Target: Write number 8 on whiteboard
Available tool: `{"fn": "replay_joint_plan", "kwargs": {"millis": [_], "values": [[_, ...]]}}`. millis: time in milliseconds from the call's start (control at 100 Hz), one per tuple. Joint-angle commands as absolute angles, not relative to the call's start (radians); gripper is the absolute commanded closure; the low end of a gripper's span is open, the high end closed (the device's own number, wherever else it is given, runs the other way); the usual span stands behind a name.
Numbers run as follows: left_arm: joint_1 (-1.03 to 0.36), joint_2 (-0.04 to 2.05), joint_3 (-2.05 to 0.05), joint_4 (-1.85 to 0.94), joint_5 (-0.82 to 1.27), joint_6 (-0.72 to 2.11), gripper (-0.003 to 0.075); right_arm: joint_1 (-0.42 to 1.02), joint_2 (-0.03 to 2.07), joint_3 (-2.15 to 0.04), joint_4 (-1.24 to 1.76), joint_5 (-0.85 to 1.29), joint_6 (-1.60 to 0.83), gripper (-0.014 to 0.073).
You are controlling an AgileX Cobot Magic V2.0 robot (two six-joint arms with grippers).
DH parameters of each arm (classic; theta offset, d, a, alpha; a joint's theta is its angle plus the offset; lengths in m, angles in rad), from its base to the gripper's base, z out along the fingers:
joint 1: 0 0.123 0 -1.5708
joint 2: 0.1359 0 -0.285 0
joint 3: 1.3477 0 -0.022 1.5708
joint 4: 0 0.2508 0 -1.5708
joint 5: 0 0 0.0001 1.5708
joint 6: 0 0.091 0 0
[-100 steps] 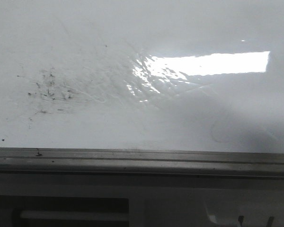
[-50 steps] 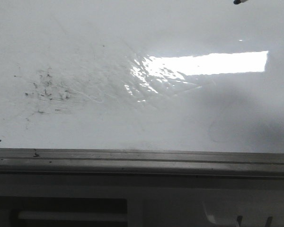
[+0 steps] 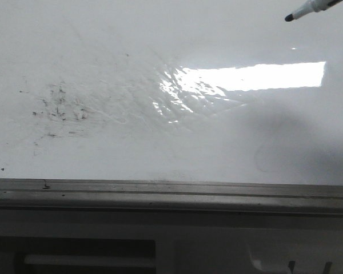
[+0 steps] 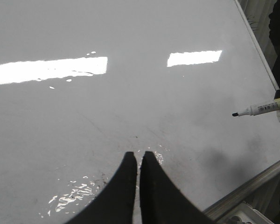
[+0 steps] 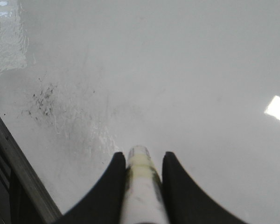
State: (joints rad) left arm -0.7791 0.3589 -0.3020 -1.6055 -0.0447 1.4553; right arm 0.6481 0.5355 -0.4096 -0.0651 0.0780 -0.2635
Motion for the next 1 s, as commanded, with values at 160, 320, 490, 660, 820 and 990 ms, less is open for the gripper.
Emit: {"fn": "replay_joint_plan", "kwargs": {"millis": [160, 320, 490, 660, 820, 990], "values": [[-0.788, 0.367, -0.330, -1.609, -0.030, 1.445, 0.0741, 0.640, 0.559, -0.448, -0.061, -0.013, -0.259, 0.0637], [-0.788, 0.367, -0.330, -1.609, -0.030, 1.445, 0.0741, 0.640, 0.625, -0.450, -0.061, -0.019, -0.259, 0.0637], [-0.788, 0.367, -0.330, -1.609, -0.030, 1.445, 0.0741, 0.640, 0.691, -0.454, -0.061, -0.068, -0.259, 0.0637], [-0.788, 0.367, -0.330, -1.611, -0.030, 1.445, 0.0741, 0.638, 0.753, -0.496, -0.080, -0.064, -0.263, 0.0637], [-0.788, 0.367, -0.330, -1.611, -0.032, 1.445, 0.0741, 0.608, 0.798, -0.533, -0.080, -0.056, -0.263, 0.0637], [-0.788, 0.367, -0.328, -1.611, -0.033, 1.445, 0.0741, 0.594, 0.826, -0.539, -0.081, -0.055, -0.263, 0.0637]]}}
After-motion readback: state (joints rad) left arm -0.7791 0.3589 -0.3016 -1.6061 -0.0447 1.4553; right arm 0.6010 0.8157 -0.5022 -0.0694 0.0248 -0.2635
